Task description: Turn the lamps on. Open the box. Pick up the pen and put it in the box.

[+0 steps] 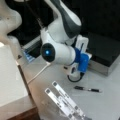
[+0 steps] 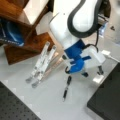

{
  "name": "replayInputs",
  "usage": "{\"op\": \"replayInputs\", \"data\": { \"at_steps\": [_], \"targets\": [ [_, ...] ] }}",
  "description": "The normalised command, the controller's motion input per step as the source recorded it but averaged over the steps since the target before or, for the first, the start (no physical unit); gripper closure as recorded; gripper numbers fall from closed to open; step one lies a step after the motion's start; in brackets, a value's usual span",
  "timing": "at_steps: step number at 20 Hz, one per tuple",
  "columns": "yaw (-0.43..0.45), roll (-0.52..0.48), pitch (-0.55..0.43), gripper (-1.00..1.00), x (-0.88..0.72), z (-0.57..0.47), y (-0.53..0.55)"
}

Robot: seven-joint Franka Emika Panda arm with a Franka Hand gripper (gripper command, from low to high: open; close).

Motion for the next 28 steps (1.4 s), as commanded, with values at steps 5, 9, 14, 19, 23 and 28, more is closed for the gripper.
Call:
{"op": "replayInputs", "data": {
  "at_steps": [5, 9, 14, 19, 23, 28],
  "targets": [
    [-0.087, 0.181, -0.093, -1.00, -0.08, -0.13, 0.24],
    [-0.091, 0.127, -0.105, -1.00, -0.10, -0.12, 0.19],
    [-0.105, 0.088, -0.114, 1.00, -0.10, -0.13, 0.08],
    [-0.120, 0.064, -0.107, 1.00, -0.10, -0.12, 0.05],
    [-0.116, 0.049, -0.103, 1.00, -0.10, -0.11, 0.00],
    [-0.111, 0.040, -0.104, 1.00, -0.08, -0.10, -0.02]
  ]
}}
